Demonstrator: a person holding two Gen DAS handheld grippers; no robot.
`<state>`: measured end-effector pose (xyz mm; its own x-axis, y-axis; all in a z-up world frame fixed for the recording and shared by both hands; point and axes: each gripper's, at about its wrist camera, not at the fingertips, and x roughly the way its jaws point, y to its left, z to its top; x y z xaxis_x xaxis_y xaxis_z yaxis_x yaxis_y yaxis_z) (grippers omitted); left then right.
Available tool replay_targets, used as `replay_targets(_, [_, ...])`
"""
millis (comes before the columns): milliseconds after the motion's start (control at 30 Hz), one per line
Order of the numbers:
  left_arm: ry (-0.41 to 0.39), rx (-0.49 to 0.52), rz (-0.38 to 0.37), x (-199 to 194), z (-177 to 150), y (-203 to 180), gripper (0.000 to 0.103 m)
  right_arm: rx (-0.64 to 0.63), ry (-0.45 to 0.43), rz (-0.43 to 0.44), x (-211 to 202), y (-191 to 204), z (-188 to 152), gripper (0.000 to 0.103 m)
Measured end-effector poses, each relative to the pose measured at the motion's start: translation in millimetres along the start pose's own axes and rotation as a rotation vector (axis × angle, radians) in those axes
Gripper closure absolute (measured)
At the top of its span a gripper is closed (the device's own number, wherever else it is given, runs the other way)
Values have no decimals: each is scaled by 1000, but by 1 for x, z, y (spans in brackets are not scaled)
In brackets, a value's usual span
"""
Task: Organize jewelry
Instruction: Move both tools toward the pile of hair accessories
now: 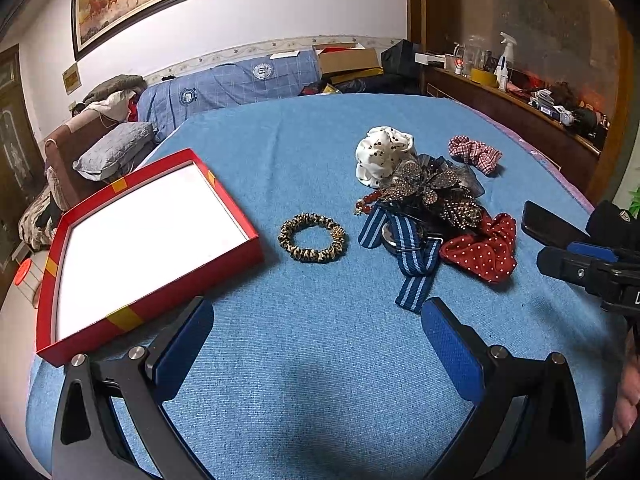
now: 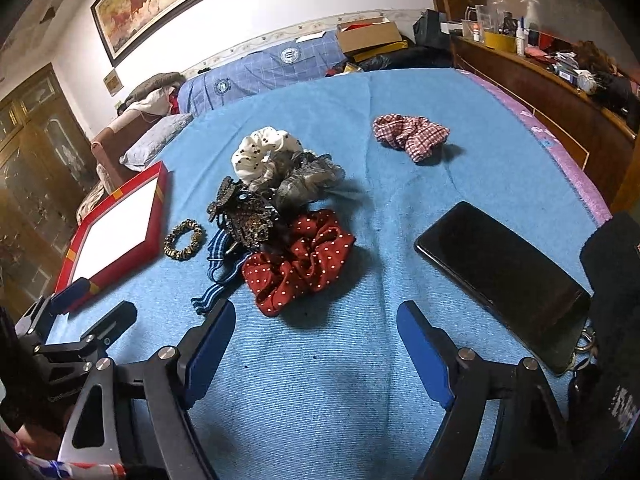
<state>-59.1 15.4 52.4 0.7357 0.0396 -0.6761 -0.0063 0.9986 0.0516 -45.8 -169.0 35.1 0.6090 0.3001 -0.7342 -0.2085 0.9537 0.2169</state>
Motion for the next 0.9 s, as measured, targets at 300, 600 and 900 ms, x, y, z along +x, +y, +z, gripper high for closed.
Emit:
replay_targets(300, [-32,-40,-7,-5,8,12,0,-5,-38,14,-10,7,7,16])
replay_targets(600, [-30,-24,-16,-5,7,6,0,-10,-15,24,-7,10,8,16])
replay_targets(900, [-17,-50,-22,-3,7,18,0,-21,3,28,2,16,8,16])
